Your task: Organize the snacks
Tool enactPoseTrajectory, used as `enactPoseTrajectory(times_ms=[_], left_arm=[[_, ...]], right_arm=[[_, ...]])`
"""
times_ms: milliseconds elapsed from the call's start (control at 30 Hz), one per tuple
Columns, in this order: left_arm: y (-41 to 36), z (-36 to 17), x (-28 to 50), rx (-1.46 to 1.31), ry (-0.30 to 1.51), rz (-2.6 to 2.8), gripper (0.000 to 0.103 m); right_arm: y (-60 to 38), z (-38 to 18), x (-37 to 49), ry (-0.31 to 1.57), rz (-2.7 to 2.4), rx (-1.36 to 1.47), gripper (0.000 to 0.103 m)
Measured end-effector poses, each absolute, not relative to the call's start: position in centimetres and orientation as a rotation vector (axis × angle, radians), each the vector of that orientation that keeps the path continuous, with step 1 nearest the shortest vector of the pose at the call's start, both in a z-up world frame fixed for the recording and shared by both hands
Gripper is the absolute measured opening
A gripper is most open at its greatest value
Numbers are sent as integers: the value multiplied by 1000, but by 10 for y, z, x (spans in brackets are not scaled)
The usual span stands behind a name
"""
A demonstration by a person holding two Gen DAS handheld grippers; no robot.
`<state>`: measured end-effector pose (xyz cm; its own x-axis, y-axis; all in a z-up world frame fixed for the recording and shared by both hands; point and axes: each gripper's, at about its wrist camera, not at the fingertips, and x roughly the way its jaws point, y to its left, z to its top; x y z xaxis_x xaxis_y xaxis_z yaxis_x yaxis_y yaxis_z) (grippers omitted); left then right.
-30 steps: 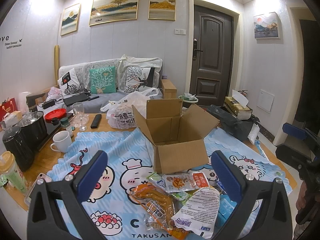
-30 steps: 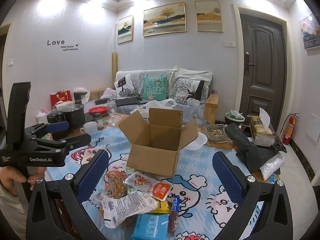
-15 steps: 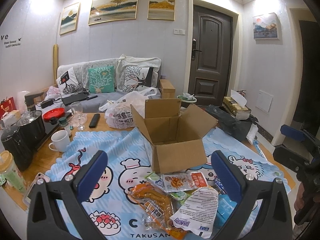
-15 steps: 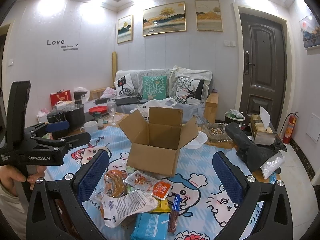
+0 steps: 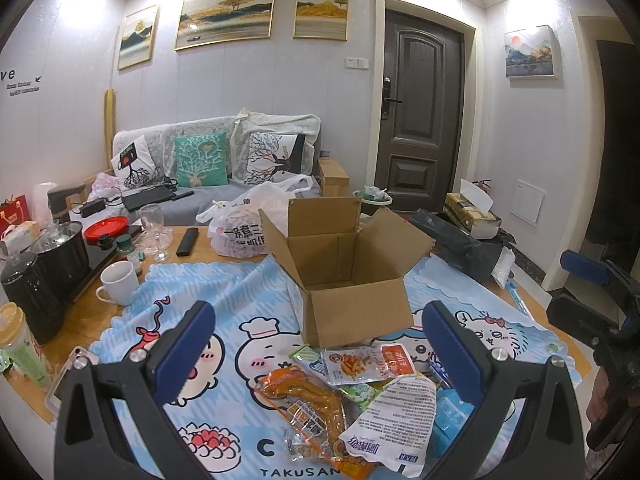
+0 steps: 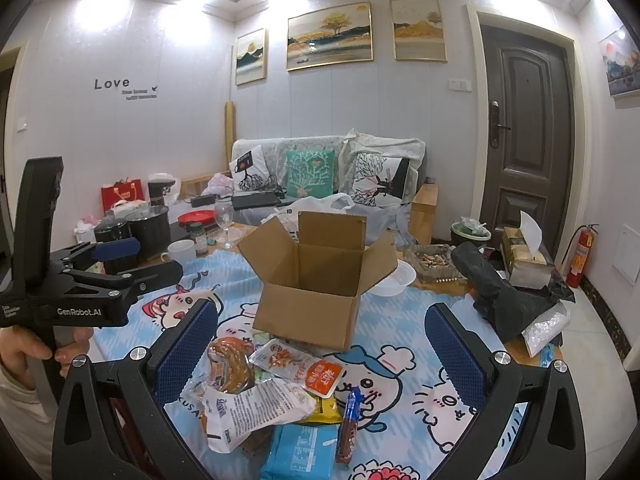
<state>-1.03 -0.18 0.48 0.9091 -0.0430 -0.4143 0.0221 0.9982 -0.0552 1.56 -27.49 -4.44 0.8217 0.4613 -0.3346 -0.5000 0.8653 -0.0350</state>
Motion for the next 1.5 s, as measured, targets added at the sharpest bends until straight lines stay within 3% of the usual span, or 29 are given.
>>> enactPoseTrajectory(times_ms=[367, 400, 533, 633, 1000, 1233, 1300, 1500], left_arm=[[16, -3, 0, -24, 426, -77, 102], [18, -5, 2, -25, 428, -79, 102], [32, -13, 6, -34, 427, -116, 102], [43, -23, 12, -51, 444, -143, 102], [45, -84, 47, -122, 650, -336, 102], [12, -110, 58, -103, 753, -446, 86], [6, -114, 61, -101, 774, -470, 82], [-6, -129, 70, -151, 869, -565, 56]], right_arm=[[-250, -50, 7, 297, 570, -165, 103], [-247, -52, 8, 304, 569, -163, 101], [-229, -65, 16, 345, 576, -190, 70], [-215, -82, 26, 427, 617, -197, 65], [-178, -169, 46, 759, 664, -226, 61], [-180, -174, 42, 802, 687, -226, 47], [-182, -175, 45, 820, 681, -223, 47], [-203, -167, 57, 785, 606, -198, 53]])
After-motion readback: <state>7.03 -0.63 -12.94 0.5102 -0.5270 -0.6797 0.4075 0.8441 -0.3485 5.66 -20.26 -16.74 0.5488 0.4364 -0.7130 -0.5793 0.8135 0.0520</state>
